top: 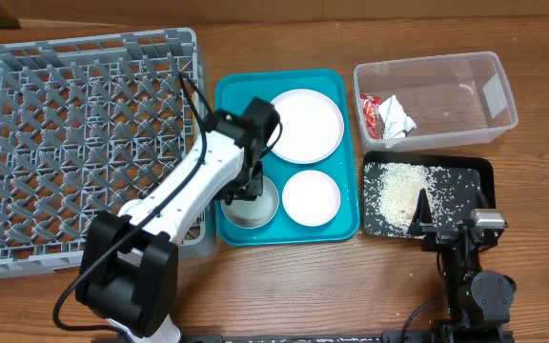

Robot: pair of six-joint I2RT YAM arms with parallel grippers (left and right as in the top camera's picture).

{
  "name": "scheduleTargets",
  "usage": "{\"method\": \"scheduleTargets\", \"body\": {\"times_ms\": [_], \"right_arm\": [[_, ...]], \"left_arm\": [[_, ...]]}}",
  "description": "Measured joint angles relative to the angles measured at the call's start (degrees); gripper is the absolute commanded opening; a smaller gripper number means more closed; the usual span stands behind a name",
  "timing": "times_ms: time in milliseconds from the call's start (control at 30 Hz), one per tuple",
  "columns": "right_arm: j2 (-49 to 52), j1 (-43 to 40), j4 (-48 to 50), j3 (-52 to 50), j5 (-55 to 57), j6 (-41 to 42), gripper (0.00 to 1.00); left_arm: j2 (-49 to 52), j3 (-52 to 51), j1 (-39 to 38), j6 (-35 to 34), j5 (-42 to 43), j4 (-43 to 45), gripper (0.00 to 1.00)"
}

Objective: Sort waste into correct bins and load items into the dishwasher
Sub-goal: 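Grasp the small white plate on the teal tray with the left gripper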

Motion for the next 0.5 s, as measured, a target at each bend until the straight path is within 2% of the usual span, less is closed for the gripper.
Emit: {"method": "scheduleTargets", "body": {"times_ms": [100,267,333,367,500], "right_arm": [[0.0,0.0,0.1,0.0,0.0,0.0,1.0],[0.0,0.0,0.1,0.0,0.0,0.0,1.0],[0.0,0.0,0.0,0.0,0.0,0.0,1.0],[0.0,0.0,0.1,0.0,0.0,0.0,1.0],[0.0,0.0,0.1,0.0,0.0,0.0,1.0]], "left_arm": [[0.0,-4.3,0.3,0.0,0.7,5.5,0.38],[0.0,-7.8,0.3,-0.1,1.0,7.0,0.34],[0.0,-8.9,0.3,-0.3,1.0,7.2,0.24],[0.0,-9.1,0.3,-0.6,1.0,7.1,0.22],[0.0,-9.1,0.3,-0.5,1.1,6.9,0.26]]}}
